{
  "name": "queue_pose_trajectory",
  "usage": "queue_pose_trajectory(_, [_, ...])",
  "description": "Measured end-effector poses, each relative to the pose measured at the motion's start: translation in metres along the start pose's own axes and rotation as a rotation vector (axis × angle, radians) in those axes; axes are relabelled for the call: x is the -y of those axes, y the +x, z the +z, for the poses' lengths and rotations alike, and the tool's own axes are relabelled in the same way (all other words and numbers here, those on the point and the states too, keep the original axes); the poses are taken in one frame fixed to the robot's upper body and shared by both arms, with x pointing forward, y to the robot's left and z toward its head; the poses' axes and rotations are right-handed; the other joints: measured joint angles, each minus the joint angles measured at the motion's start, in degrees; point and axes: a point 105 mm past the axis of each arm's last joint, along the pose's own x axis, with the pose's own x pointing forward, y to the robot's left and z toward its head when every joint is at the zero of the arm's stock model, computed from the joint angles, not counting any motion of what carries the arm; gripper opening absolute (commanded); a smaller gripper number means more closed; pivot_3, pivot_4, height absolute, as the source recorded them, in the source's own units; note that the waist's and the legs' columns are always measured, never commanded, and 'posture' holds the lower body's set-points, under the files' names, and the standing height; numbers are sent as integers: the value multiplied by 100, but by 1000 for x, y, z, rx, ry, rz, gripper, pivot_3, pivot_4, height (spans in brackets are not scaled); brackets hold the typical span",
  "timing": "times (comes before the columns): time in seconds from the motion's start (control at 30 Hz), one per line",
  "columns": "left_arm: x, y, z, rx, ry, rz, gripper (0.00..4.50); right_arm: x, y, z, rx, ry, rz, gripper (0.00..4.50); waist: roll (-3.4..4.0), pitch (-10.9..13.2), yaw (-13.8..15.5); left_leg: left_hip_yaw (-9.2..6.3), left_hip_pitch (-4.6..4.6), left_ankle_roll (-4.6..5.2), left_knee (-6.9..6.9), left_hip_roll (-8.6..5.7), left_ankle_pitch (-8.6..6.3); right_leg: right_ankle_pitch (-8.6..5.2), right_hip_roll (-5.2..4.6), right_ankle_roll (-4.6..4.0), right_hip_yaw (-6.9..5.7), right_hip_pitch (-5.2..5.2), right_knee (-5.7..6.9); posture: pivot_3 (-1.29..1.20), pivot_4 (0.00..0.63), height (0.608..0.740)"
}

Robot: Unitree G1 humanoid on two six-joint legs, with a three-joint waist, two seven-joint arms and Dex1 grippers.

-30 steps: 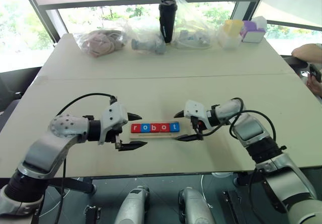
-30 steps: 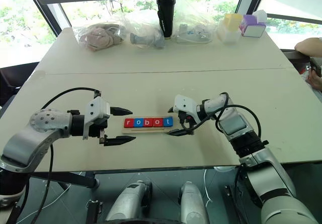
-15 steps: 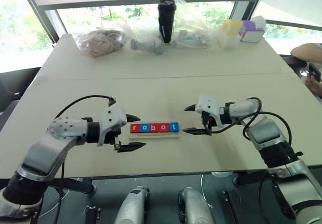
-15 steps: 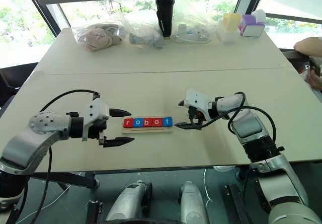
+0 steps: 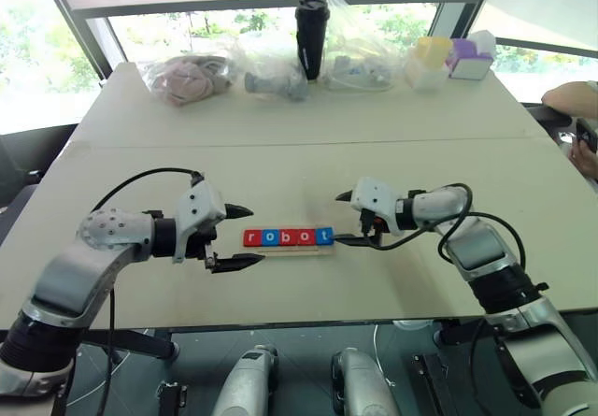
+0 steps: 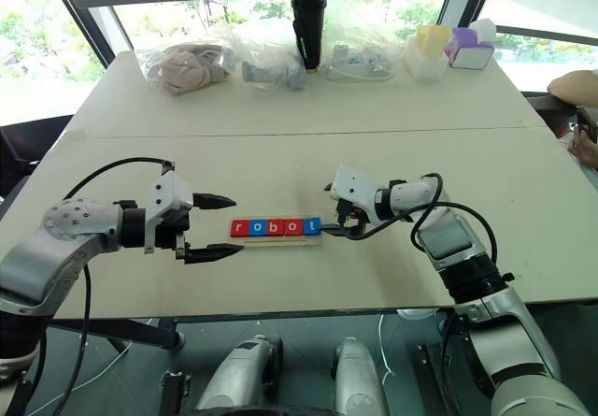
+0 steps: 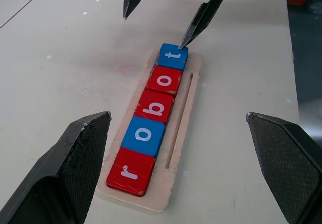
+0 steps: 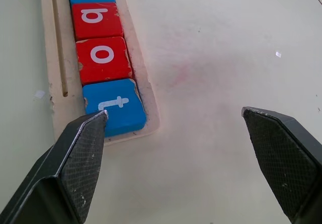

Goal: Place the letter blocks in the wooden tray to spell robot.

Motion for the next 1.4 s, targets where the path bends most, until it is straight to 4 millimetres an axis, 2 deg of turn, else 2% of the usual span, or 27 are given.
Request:
queue_pose_trajectory(0.17, [-1, 0, 0, 1, 0, 7, 4500, -2, 4, 4, 26, 13, 7, 4427, 0, 0, -1, 0, 0, 0, 0, 0, 0, 0, 1, 0, 0, 0, 0, 0, 150, 740])
queue_pose_trajectory(0.33, [-1, 0, 0, 2, 0, 12, 4500, 6, -4, 8, 62, 66, -22, 4427, 0, 0, 9, -1, 0, 0, 0, 0, 0, 0, 0, 0, 0, 1, 0, 0, 150, 740])
queue_pose_trajectory(0.5, [-1, 0, 0, 2, -1, 15, 4500, 11, -11, -1, 15, 36, -52, 4427, 0, 0, 0, 0, 0, 0, 0, 0, 0, 0, 1, 0, 0, 0, 0, 0, 150, 740])
queue_pose_trajectory(0.7, [-1, 0, 0, 3, -1, 15, 4500, 8, -7, -9, -1, 49, -48, 4427, 0, 0, -2, 0, 0, 0, 0, 0, 0, 0, 1, 0, 0, 0, 0, 0, 150, 740])
queue_pose_trajectory(0.87, [-1, 0, 0, 3, -2, 15, 4500, 1, 1, -9, 2, 41, -19, 4427, 0, 0, -3, 0, 0, 0, 0, 0, 0, 0, 1, 0, 0, 0, 0, 0, 150, 740])
queue_pose_trajectory(1.17, [-2, 0, 0, 3, -4, 18, 4500, 0, 5, -8, 13, 47, -15, 4427, 0, 0, -3, 0, 0, 0, 0, 0, 0, 0, 2, 0, 0, 0, 1, 0, 150, 740])
queue_pose_trajectory(1.3, [-2, -2, -3, -1, -35, 34, 4500, 4, -1, -13, -5, 45, -33, 4427, 0, 0, 1, 0, 0, 0, 0, 0, 0, 0, 1, 0, 1, 0, 0, 0, 150, 740])
queue_pose_trajectory(1.4, [-5, -10, -5, 1, -50, 72, 4500, 14, -16, -15, -20, 44, -80, 4427, 0, 0, 2, 0, 0, 0, 0, 0, 0, 0, 0, 0, 1, 0, 0, 0, 150, 740])
